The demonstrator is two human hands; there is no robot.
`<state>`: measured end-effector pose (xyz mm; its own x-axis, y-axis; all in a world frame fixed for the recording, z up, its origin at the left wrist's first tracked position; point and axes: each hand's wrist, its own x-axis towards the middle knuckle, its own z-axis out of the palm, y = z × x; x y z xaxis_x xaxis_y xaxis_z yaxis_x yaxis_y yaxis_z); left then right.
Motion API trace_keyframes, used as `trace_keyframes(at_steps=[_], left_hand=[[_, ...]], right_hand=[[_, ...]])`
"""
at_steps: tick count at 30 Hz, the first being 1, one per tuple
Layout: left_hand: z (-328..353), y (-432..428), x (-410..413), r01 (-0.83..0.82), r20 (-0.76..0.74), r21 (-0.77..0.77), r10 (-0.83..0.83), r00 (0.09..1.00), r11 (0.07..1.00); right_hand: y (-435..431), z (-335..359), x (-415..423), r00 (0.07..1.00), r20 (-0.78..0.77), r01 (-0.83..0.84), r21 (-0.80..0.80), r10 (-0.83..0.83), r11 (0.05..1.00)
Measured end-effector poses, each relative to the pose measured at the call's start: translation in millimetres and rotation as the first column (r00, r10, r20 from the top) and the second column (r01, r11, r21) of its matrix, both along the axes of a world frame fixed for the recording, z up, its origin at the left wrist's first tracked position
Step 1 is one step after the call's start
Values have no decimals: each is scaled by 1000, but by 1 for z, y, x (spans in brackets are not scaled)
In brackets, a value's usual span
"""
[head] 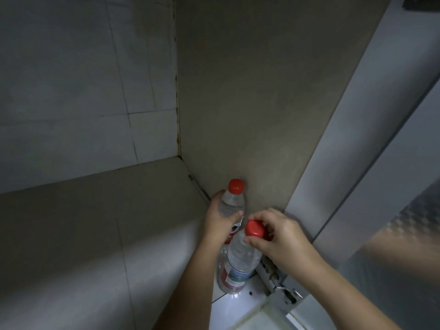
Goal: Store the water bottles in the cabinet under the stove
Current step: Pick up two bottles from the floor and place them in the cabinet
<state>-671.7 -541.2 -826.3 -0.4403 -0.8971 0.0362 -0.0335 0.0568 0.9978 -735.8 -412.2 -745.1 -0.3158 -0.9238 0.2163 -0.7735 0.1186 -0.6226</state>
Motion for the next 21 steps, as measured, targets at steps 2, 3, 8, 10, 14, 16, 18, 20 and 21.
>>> trace_keyframes(at_steps=[2,3,8,10,14,16,18,20,21], left_hand=[[3,3,4,28,-4,30,-28,1000,999],[2,3,6,28,-4,47,-28,1000,999],[4,4,38,48,-13,122,-46,999,991],[-1,0,52,85,-14,121,-84,996,989],[-2,6,69,162,-14,104,-162,987,981],[0,14,69,215,-34,86,-213,977,973],[-3,20,63,265,-36,79,-262,964,961],[-10,23,55,297,-5,85,-298,955,951],[-14,24,50,285,-2,104,-287,958,953]], right_hand=[[-1,0,2,1000,8,18,-22,-18,1000],[-2,-1,3,1000,9,27,-28,-27,999],[-5,0,2,988,79,137,-34,-134,990],[-9,1,2,982,78,177,-37,-174,983],[-20,0,5,976,-33,216,-19,-217,976],[-25,1,8,968,-64,239,-30,-241,970],[-29,1,10,962,-99,254,-37,-256,967],[-32,1,10,959,-117,255,-34,-257,966],[-33,1,10,961,-119,248,-32,-250,968]])
